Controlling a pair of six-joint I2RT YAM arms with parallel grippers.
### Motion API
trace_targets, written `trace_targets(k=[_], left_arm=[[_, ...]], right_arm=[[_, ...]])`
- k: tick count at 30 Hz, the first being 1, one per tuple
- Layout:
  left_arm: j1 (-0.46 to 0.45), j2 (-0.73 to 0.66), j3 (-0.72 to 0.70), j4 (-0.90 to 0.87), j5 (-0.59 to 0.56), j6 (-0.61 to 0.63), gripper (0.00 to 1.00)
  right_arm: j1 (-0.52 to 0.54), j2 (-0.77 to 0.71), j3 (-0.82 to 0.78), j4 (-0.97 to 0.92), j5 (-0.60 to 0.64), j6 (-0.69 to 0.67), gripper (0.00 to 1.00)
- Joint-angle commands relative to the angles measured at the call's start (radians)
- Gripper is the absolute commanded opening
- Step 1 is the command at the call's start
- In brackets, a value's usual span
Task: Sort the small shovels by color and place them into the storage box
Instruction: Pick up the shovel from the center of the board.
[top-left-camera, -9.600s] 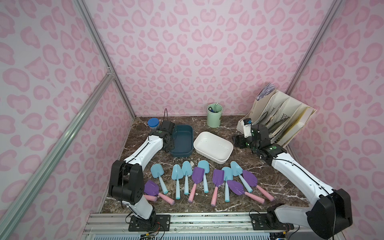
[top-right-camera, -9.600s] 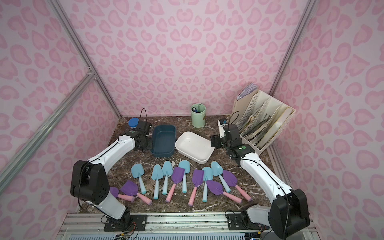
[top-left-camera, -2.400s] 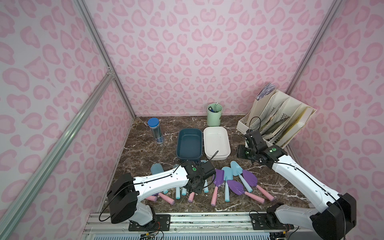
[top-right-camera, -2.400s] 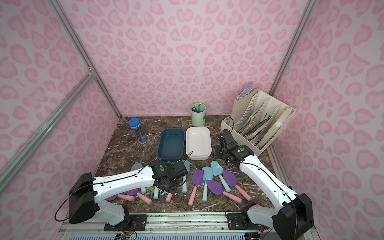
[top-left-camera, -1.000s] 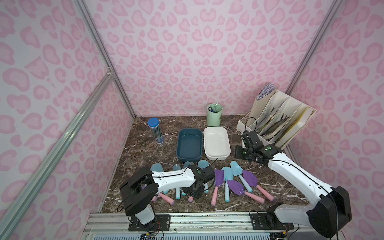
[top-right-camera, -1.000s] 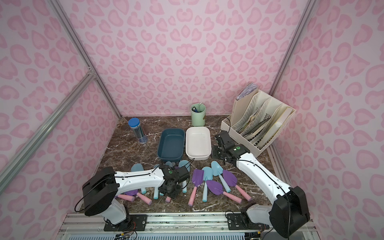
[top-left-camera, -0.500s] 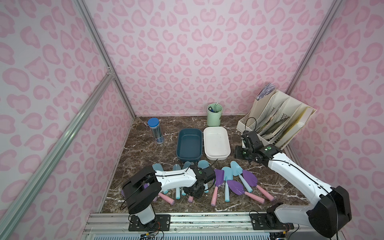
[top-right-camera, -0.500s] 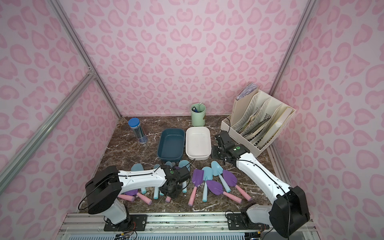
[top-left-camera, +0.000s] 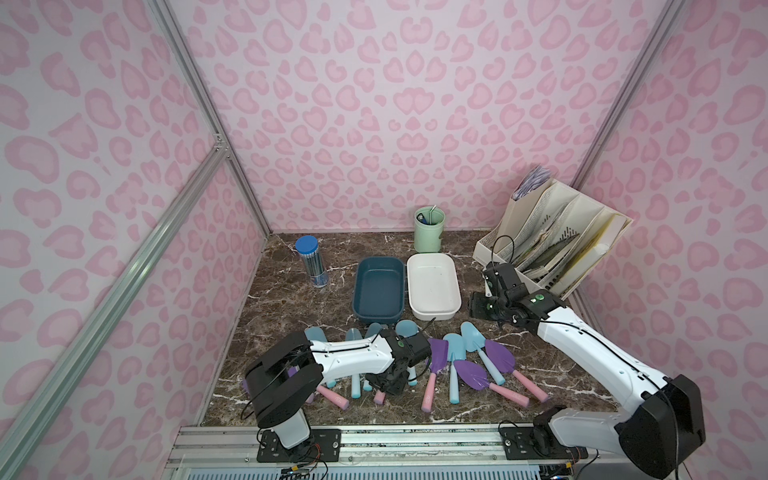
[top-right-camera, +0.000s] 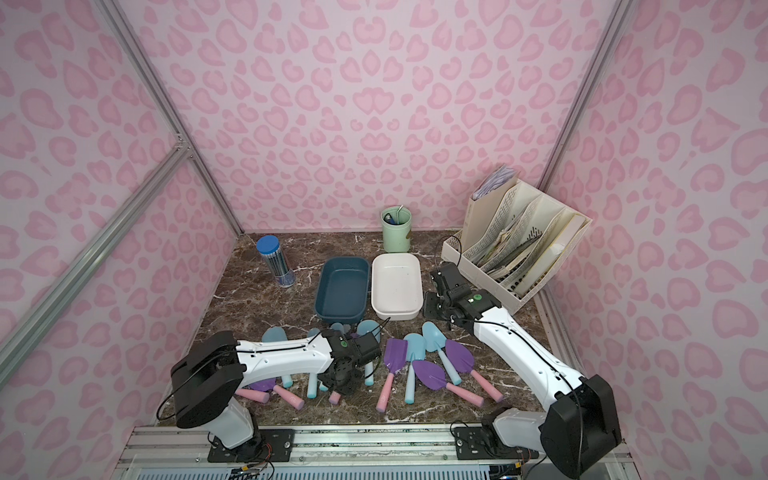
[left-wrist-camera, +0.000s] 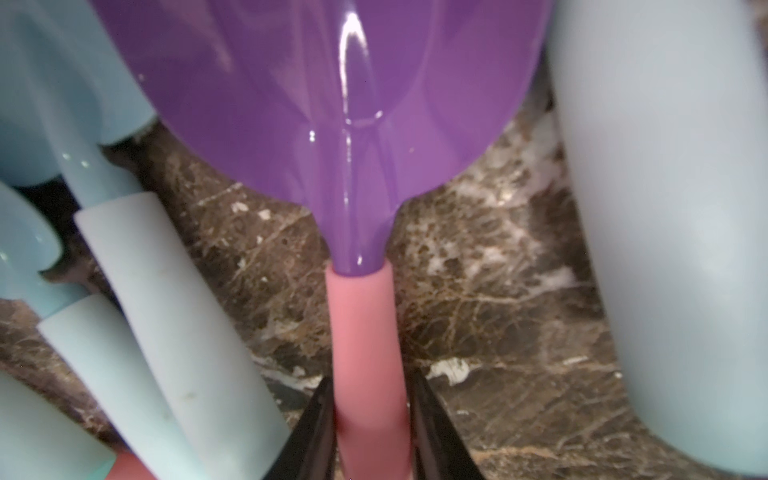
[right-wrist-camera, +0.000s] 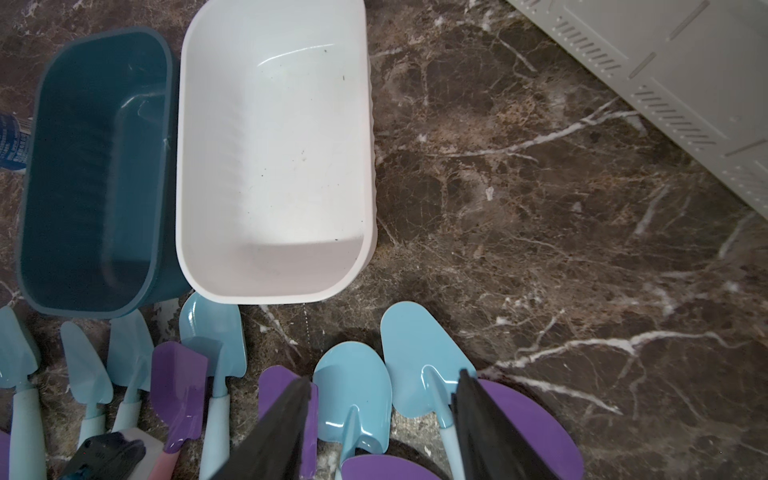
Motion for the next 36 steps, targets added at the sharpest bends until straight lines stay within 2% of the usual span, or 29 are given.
trace_targets(k=[1, 8, 17, 20, 23, 28, 36], left_arm=[[0.0, -0.007, 0.001, -0.021, -0.015, 0.005, 0.31], [-0.002, -0.045, 0.004, -0.047, -0.039, -0.007, 0.29], [-0.01, -0.106, 0.016, -0.086, -0.053, -0.022, 0.21], [-0.012, -0.153, 0.047, -0.132, -0.061, -0.037, 0.2], [-0.001, -0.192, 0.137, -0.217, -0.109, -0.037, 0.2], [0.088, -0.166, 0.335, -0.309, -0.151, 0.032, 0.2], [0.328, -0.061, 0.524, -0.291, -0.143, 0.155, 0.19]], right_arm=[[0.0, -0.004, 0.0, -0.004, 0.001, -0.003, 0.61], [0.0, -0.003, 0.004, -0.004, -0.006, -0.003, 0.6], [0.0, -0.019, 0.004, -0.01, 0.0, -0.003, 0.6], [0.0, -0.021, 0.008, -0.012, -0.003, -0.001, 0.6], [0.0, -0.022, 0.013, -0.004, -0.011, -0.004, 0.6], [0.0, -0.011, 0.029, -0.004, -0.023, -0.013, 0.6], [0.0, -0.026, 0.035, -0.011, -0.025, -0.024, 0.6]])
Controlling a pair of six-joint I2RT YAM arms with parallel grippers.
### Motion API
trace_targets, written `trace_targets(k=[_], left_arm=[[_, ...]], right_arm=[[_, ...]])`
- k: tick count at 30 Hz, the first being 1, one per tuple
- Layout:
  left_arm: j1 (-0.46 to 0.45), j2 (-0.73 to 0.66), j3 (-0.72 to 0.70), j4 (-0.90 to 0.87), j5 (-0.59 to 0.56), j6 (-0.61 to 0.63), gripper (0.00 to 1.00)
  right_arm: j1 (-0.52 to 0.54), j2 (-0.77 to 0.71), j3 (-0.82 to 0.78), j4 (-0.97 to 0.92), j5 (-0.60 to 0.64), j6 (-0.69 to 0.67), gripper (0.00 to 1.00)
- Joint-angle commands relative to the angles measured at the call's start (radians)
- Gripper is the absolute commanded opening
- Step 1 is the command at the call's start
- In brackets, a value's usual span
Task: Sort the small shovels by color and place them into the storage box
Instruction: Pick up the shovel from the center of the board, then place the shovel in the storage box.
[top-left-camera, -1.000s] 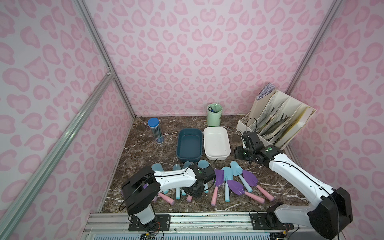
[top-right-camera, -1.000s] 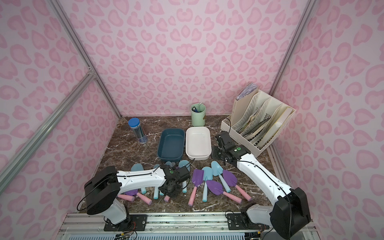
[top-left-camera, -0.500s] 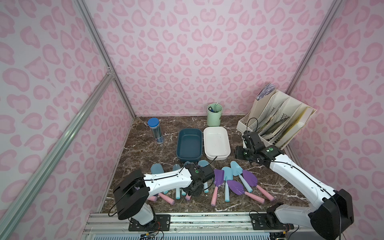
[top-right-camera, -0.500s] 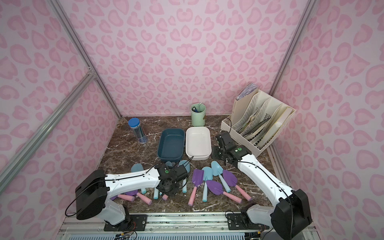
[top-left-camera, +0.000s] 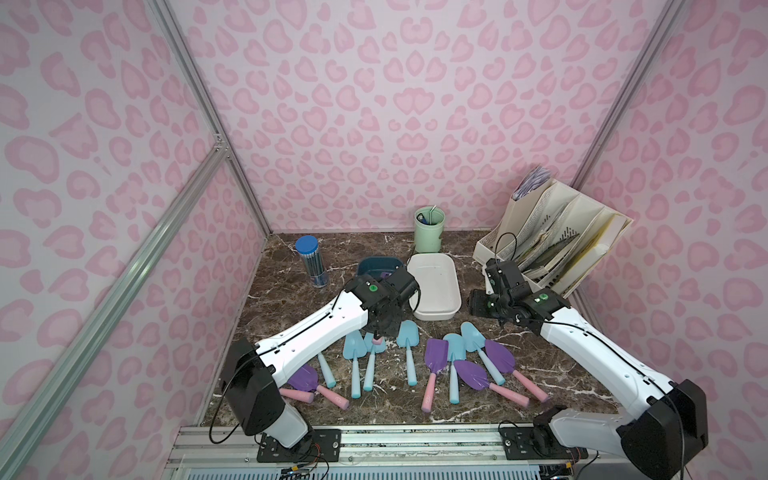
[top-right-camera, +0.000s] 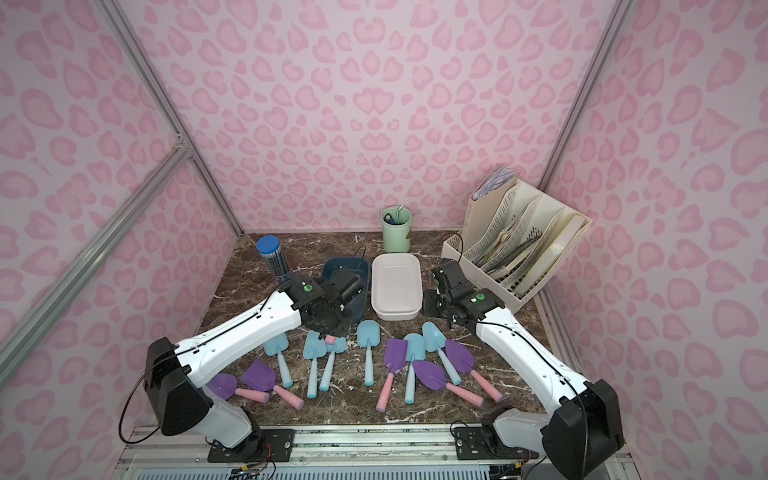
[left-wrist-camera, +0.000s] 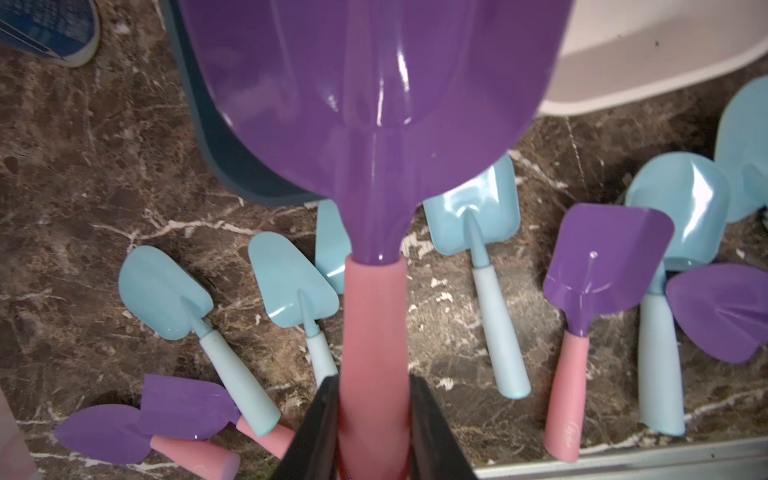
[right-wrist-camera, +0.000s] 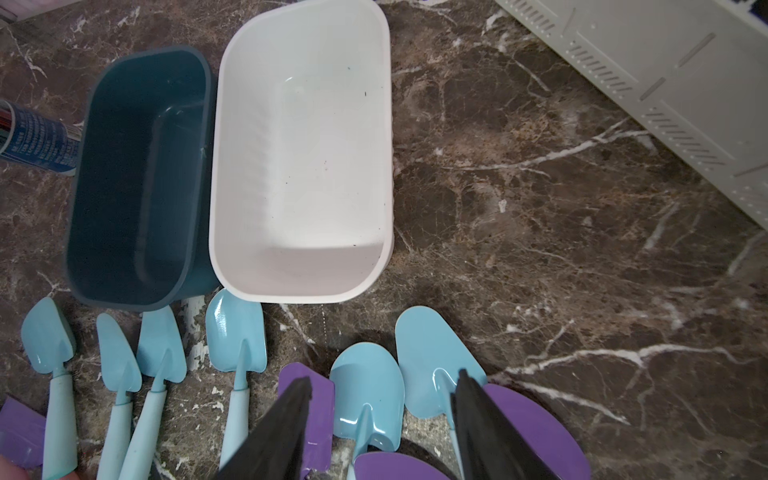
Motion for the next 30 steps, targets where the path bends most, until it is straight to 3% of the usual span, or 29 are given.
trace_targets(k=[1, 11, 30], left_arm=[[0.083, 0.045, 0.058, -0.002, -0.002, 0.082, 0.19], [0.3, 0.256, 0.16, 0.108, 0.09, 0.141, 0.17], [0.322, 0.529, 0.307, 0.139, 0.076, 0.166, 0.18]], right_arm=[[0.0, -0.005, 0.007, -0.004, 0.001, -0.01, 0.6], [-0.002, 0.047, 0.028, 0.008, -0.017, -0.027, 0.6], [-0.045, 0.075, 0.0, 0.019, -0.022, -0.06, 0.6]])
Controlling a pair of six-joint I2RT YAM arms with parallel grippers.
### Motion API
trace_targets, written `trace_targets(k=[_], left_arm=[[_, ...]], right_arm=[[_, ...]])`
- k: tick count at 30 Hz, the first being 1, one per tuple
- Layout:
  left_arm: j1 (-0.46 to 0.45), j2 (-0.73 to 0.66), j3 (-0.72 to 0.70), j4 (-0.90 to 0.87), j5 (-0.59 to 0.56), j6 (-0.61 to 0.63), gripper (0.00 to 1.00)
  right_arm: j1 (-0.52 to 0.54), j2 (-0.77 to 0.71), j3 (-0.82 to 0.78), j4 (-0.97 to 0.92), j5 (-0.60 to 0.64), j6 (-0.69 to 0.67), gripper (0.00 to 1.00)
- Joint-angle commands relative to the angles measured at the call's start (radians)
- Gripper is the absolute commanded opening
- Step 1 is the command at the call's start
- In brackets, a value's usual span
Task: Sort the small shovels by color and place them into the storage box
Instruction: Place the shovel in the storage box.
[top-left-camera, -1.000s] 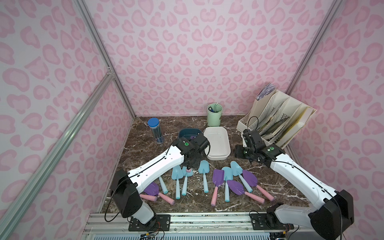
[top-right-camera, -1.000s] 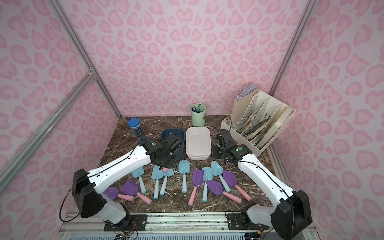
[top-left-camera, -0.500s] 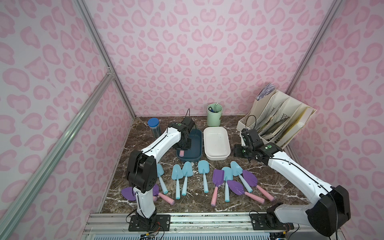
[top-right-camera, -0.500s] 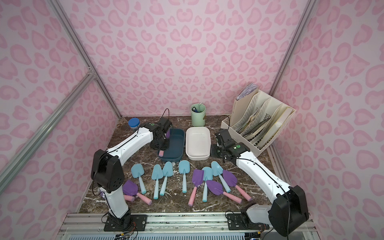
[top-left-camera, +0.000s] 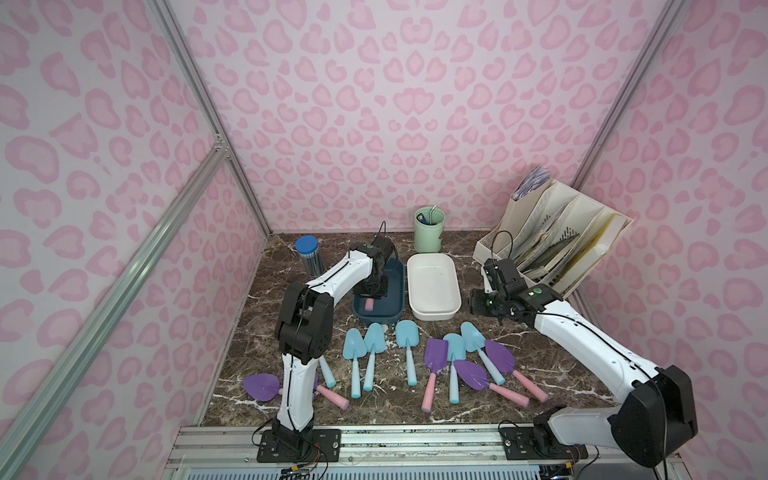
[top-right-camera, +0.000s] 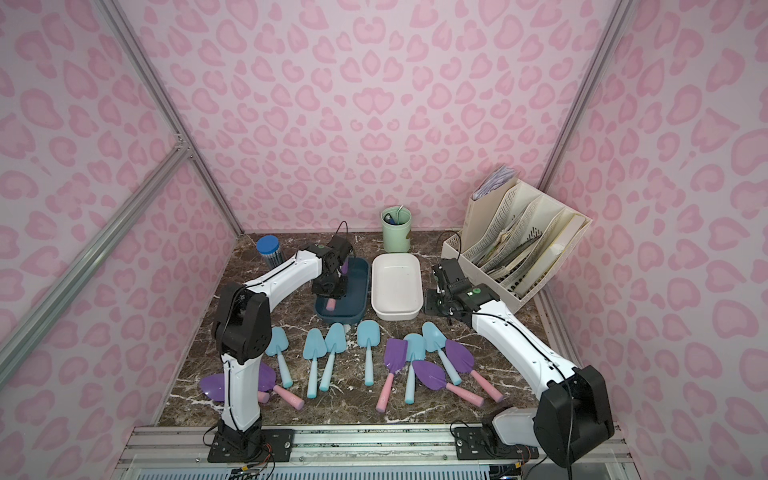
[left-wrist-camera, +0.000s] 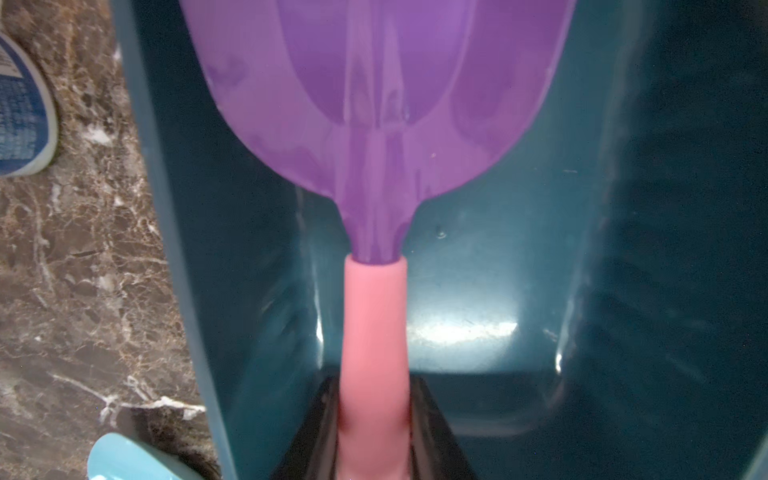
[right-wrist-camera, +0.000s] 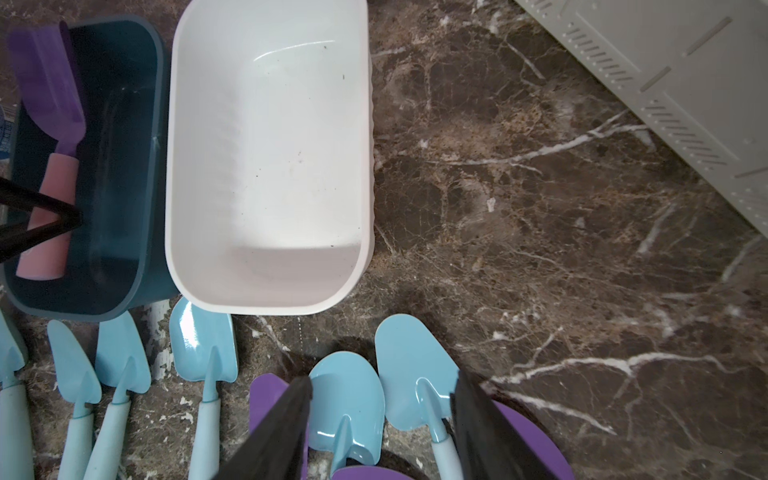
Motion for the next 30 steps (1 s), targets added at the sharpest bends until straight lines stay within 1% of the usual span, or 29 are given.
trace_targets(k=[1, 10, 19, 24, 28, 30], left_arm=[[0.0, 0.022, 0.018, 0.007, -0.007, 0.013, 0.18], [0.001, 0.088, 0.046, -0.006, -0.013, 0.015, 0.18], [0.004, 0.119, 0.041, -0.013, -0.019, 0.02, 0.2], [0.002, 0.117, 0.042, -0.015, -0.01, 0.026, 0.27], [0.003, 0.109, 0.042, -0.02, -0.012, 0.031, 0.38], [0.003, 0.104, 0.044, -0.021, -0.011, 0.033, 0.4]], right_arm=[[-0.008, 0.001, -0.003, 0.014, -0.005, -0.012, 0.6], [-0.03, -0.007, -0.016, 0.018, -0.011, -0.022, 0.6], [-0.041, -0.006, -0.036, 0.025, -0.02, -0.029, 0.61], [-0.046, -0.004, -0.043, 0.031, -0.023, -0.029, 0.61], [-0.046, -0.007, -0.042, 0.031, -0.03, -0.031, 0.62], [-0.047, -0.01, -0.041, 0.028, -0.031, -0.031, 0.62]])
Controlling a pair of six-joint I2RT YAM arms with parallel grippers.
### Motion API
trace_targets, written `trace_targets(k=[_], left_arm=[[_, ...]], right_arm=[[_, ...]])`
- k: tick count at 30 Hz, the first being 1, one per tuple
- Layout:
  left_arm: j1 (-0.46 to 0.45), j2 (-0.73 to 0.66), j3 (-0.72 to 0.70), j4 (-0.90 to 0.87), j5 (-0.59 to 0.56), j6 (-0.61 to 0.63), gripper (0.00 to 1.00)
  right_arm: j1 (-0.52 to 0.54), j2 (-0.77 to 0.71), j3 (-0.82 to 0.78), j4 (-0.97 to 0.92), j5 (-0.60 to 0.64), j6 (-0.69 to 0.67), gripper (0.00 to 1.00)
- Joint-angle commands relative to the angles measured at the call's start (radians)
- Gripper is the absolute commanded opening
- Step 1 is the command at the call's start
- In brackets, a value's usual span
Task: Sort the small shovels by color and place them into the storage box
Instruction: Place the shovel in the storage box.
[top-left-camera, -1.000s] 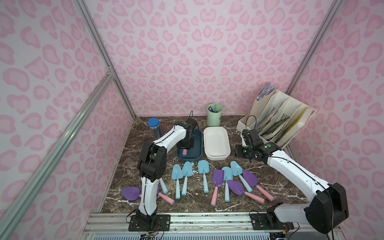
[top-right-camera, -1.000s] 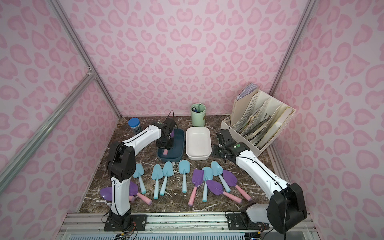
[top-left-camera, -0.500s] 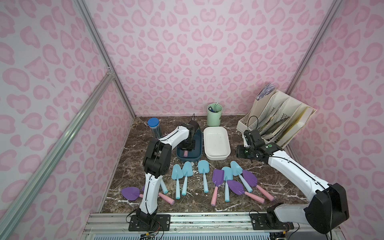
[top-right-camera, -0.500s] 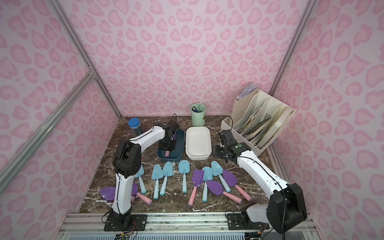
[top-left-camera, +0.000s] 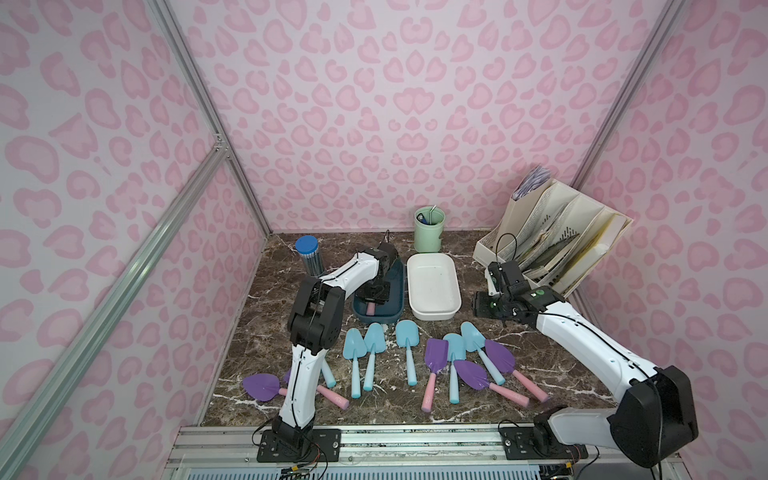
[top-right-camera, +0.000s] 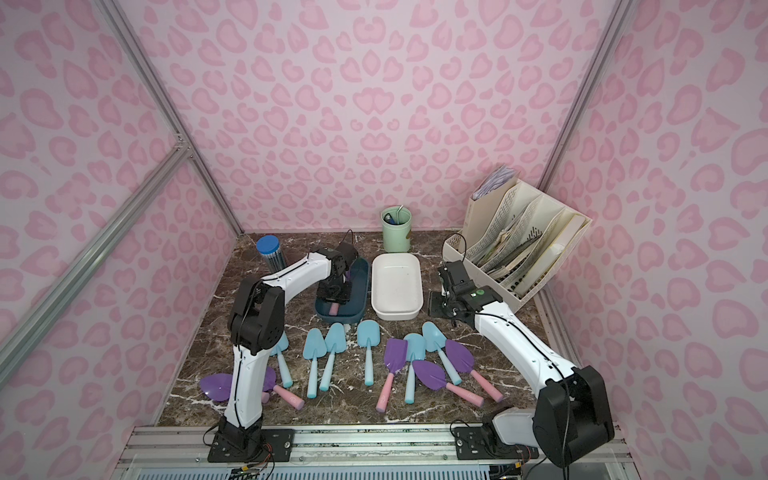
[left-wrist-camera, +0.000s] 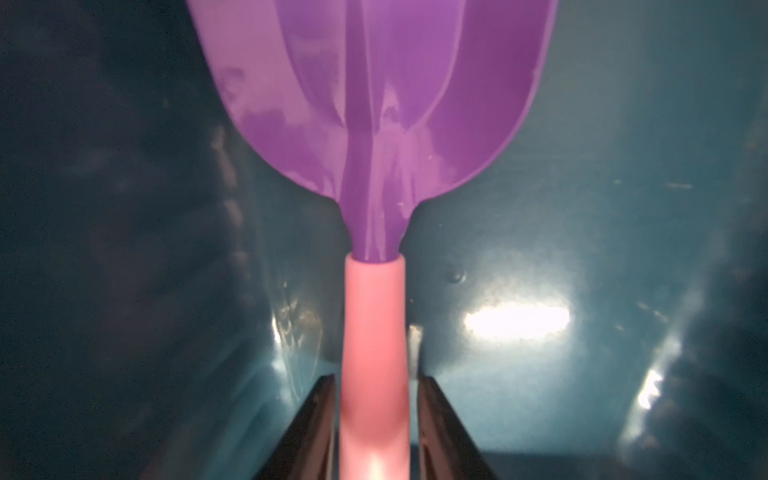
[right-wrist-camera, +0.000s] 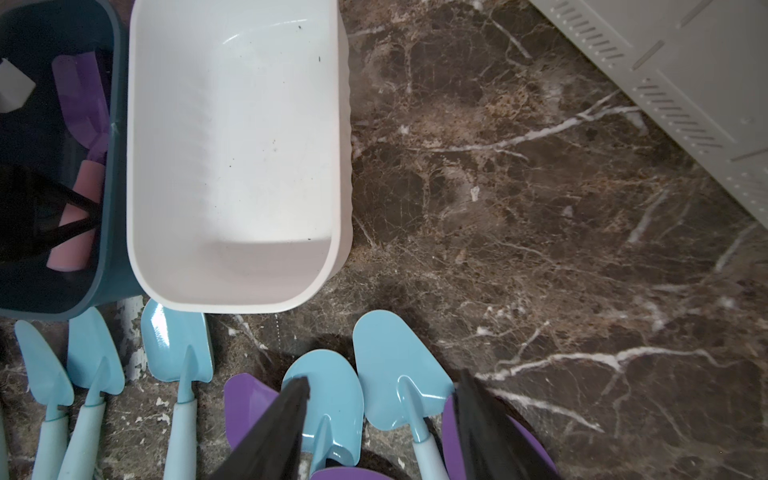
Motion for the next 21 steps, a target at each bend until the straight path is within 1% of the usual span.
trace_targets(k=[1, 4, 7, 10, 13, 17, 21], left_arm=[[0.001, -0.015, 0.003, -0.018, -0.006, 0.013, 0.42], [0.002, -0.041, -0.001, -0.016, -0.009, 0.013, 0.45], [0.0, -0.1, -0.015, -0.008, -0.01, 0.015, 0.47], [-0.007, -0.205, -0.032, -0.005, -0.008, 0.017, 0.48], [-0.023, -0.34, -0.059, 0.001, -0.009, 0.018, 0.49], [-0.028, -0.515, -0.131, -0.014, -0.006, 0.003, 0.49], [-0.033, -0.666, -0.223, -0.064, -0.019, -0.016, 0.49]], right_arm=[[-0.001, -0.007, 0.0, 0.012, -0.002, -0.002, 0.62], [-0.002, -0.016, 0.006, 0.004, 0.0, -0.004, 0.62], [0.0, -0.038, 0.023, -0.009, -0.002, -0.001, 0.62], [0.001, -0.074, 0.045, -0.023, -0.008, -0.009, 0.62], [0.008, -0.107, 0.07, -0.048, -0.003, 0.0, 0.62], [0.032, -0.143, 0.076, -0.072, 0.007, 0.023, 0.62], [0.078, -0.176, 0.053, -0.087, 0.023, 0.068, 0.62]])
